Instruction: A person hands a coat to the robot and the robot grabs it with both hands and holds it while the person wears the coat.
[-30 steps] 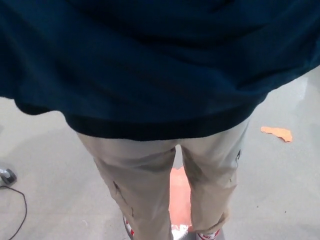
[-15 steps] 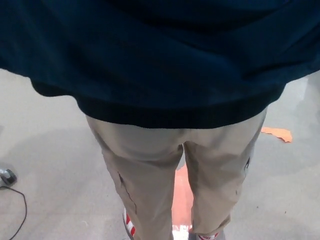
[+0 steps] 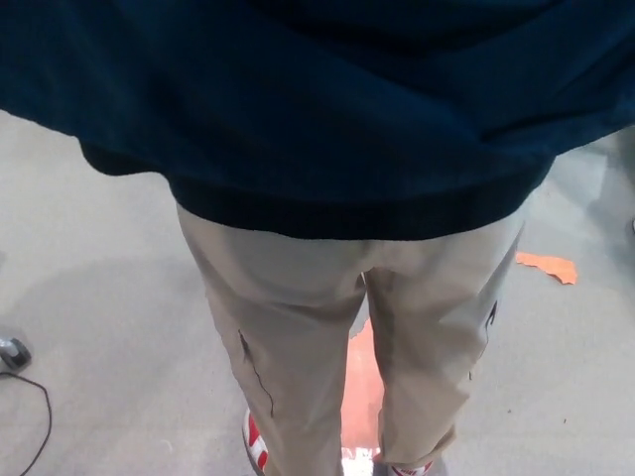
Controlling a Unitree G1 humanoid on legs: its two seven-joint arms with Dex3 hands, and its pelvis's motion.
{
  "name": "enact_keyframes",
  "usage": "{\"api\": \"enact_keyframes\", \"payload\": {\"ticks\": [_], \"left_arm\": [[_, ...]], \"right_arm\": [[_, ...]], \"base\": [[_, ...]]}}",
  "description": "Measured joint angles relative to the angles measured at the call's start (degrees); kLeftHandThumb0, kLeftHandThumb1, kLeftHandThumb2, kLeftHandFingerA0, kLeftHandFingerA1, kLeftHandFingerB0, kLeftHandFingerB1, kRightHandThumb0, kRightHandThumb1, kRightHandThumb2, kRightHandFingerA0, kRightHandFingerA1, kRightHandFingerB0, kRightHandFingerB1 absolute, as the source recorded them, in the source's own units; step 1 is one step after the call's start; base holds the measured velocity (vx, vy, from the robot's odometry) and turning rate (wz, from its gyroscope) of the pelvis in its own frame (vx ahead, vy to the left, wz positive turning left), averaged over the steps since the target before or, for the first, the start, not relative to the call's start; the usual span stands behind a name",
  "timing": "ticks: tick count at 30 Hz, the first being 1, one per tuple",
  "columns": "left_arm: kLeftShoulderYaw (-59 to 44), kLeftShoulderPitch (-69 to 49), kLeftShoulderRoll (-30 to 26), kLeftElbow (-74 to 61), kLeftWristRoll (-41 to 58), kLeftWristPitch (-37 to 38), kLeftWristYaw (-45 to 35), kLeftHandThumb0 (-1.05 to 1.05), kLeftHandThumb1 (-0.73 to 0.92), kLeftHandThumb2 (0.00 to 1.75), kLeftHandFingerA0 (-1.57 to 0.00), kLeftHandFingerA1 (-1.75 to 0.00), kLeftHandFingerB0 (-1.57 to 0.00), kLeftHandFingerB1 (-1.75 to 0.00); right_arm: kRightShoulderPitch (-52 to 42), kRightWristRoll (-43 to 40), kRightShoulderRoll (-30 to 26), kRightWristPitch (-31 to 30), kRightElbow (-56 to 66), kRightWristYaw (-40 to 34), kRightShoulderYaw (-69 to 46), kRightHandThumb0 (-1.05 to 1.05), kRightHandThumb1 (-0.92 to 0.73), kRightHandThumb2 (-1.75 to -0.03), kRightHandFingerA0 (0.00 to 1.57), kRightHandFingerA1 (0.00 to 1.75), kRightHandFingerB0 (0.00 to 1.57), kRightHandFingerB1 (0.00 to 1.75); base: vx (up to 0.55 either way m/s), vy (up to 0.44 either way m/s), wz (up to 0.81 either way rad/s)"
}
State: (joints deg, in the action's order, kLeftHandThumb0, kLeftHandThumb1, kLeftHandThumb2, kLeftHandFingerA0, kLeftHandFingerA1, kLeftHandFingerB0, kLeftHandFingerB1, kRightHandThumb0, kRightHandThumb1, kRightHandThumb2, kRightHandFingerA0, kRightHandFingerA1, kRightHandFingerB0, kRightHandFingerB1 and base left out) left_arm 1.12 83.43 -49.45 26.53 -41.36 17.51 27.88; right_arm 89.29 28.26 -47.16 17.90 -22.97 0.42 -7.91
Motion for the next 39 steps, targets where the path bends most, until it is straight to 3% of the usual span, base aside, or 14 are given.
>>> {"api": "enact_keyframes", "payload": {"ticks": [13,16,17,24,25,26,28,29,30,31,33,34,35,39], "left_arm": [[-8.2,-29.4,8.2,-29.6,0.0,-0.1,-0.8,-0.72,0.73,1.09,0.0,-0.2,-0.01,-0.22],[-9.4,-36.6,11.0,-35.8,0.0,-0.1,-1.1,-0.73,0.92,0.68,0.0,-0.16,0.0,-0.16],[-9.6,-38.3,11.6,-37.3,0.0,-0.1,-1.2,-0.8,0.77,1.1,0.0,-0.14,0.0,-0.17],[-11.3,-56.8,18.9,-50.6,0.0,0.3,-1.5,-0.73,0.74,0.77,-0.05,-0.18,-0.09,-0.22],[-11.4,-58.1,19.4,-51.5,0.0,0.4,-1.5,-0.71,0.85,0.66,-0.07,-0.24,-0.11,-0.24],[-11.9,-62.9,21.5,-54.8,0.0,0.5,-1.5,-0.73,0.67,0.98,-0.06,-0.4,-0.09,-0.35],[-11.9,-66.0,22.9,-56.5,0.0,0.8,-1.4,-0.79,0.67,1.0,-0.01,-0.4,-0.12,-0.42],[-11.7,-69.2,24.3,-57.9,-0.1,1.0,-1.3,-0.72,0.84,0.65,-0.12,-0.26,-0.16,-0.25],[-11.6,-71.4,25.3,-58.7,-0.1,1.2,-1.2,-0.73,0.68,0.98,-0.05,-0.37,-0.09,-0.36],[-11.4,-74.6,26.7,-59.9,-0.2,1.6,-1.0,-0.69,0.86,0.65,-0.08,-0.28,-0.14,-0.27],[-11.1,-78.2,28.3,-60.8,-0.3,1.9,-0.7,-0.69,0.83,0.65,-0.04,-0.26,-0.11,-0.24],[-11.0,-79.5,28.9,-61.2,-0.3,2.1,-0.6,-0.7,0.82,0.65,-0.04,-0.28,-0.12,-0.25],[-10.9,-82.0,29.9,-61.8,-0.3,2.5,-0.3,-0.7,0.82,0.65,-0.04,-0.28,-0.12,-0.25],[-10.1,-91.1,33.2,-62.5,-0.7,3.9,0.8,-0.74,0.69,1.03,-0.03,-0.23,-0.07,-0.27]], "right_arm": [[-26.6,-1.2,7.8,-3.2,26.6,0.1,-6.5,-0.81,-0.53,-0.88,0.0,0.11,0.0,0.06],[-32.8,-2.0,9.7,-4.2,32.6,0.2,-7.9,-0.75,-0.48,-0.87,0.0,0.21,0.0,0.15],[-34.2,-2.2,10.2,-4.3,34.0,0.2,-8.1,-0.83,-0.54,-0.91,0.0,0.18,0.0,0.07],[-50.8,-4.2,17.2,-4.4,50.1,0.3,-9.2,-0.82,-0.57,-0.94,0.02,0.26,0.01,0.1],[-52.0,-4.3,17.7,-4.3,51.1,0.3,-9.2,-0.74,-0.77,-0.63,0.0,0.32,0.0,0.18],[-56.6,-4.7,19.8,-4.3,55.5,0.3,-9.5,-0.82,-0.68,-0.99,0.0,0.11,0.0,0.08],[-59.9,-4.9,21.3,-4.1,57.9,0.2,-9.4,-0.81,-0.7,-1.0,0.0,0.12,0.0,0.08],[-63.8,-4.9,23.0,-3.7,60.0,0.1,-9.1,-0.77,-0.69,-0.99,0.0,0.17,0.0,0.12],[-66.7,-4.9,24.3,-3.3,61.3,0.1,-8.8,-0.73,-0.67,-1.0,0.0,0.23,0.0,0.18],[-71.0,-4.9,26.1,-2.8,63.2,0.1,-8.4,-0.61,-0.84,-0.71,0.01,0.21,0.02,0.13],[-76.0,-4.8,28.3,-2.1,65.2,0.0,-7.8,-0.64,-0.84,-0.65,0.0,0.26,0.0,0.15],[-78.0,-4.8,29.1,-1.8,65.8,-0.1,-7.5,-0.7,-0.68,-1.02,0.0,0.22,0.0,0.18],[-81.3,-4.7,30.5,-1.2,66.7,-0.3,-6.9,-0.7,-0.68,-1.02,0.0,0.22,0.0,0.18],[-93.6,-3.9,34.9,1.4,67.7,-1.1,-4.5,-0.82,-0.73,-0.97,0.0,0.25,0.0,0.04]], "base": [[0.0,0.0,0.0],[0.0,0.0,0.0],[0.0,0.0,0.0],[0.0,0.0,0.0],[0.0,0.0,0.0],[0.0,0.0,0.0],[0.0,0.0,0.0],[0.0,0.0,0.0],[0.0,0.0,0.0],[0.0,0.0,0.0],[0.0,0.0,0.0],[0.0,0.0,0.0],[0.0,0.0,0.0],[0.0,0.0,0.0]]}}
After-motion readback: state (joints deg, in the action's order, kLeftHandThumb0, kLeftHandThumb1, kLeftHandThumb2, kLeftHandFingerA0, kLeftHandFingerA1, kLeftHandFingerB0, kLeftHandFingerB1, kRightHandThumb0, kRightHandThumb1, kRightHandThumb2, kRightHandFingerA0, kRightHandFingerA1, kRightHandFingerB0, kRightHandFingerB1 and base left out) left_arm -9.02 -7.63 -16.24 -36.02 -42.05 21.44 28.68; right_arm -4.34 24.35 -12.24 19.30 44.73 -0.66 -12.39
